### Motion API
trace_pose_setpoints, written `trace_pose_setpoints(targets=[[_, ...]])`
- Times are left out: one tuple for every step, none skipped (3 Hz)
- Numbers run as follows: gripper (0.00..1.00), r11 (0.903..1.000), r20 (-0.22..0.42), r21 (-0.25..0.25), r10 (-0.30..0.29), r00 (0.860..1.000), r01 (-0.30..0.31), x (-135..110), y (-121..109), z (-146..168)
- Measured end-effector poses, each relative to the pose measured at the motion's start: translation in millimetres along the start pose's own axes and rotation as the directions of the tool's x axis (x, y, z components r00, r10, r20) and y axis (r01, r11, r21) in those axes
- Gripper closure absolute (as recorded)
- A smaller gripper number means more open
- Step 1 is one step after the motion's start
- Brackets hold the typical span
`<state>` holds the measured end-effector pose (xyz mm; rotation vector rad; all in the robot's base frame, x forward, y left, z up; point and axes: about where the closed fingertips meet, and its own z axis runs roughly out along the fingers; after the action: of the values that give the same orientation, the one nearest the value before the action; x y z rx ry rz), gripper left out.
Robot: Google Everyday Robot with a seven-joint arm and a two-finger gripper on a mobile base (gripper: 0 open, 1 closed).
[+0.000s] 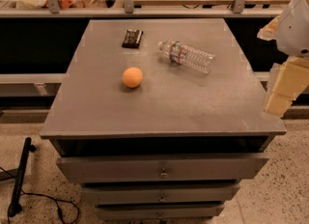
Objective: Pick rxbar chocolate
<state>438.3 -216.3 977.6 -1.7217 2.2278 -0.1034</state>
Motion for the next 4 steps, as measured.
trace_pose_setpoints(targets=[[0.00,1.0000,0.000,0.000,0.000,1.000,0.000,0,0,0],[0.00,1.0000,0.028,0.003,0.009,1.000,-0.009,-1,-1,-3],[0.00,0.9860,0.143,0.005,0.164,0.976,-0.167,17,-8,7],[0.00,0.9438,0.324,-0.018,0.318,0.891,-0.330,19,-12,24]])
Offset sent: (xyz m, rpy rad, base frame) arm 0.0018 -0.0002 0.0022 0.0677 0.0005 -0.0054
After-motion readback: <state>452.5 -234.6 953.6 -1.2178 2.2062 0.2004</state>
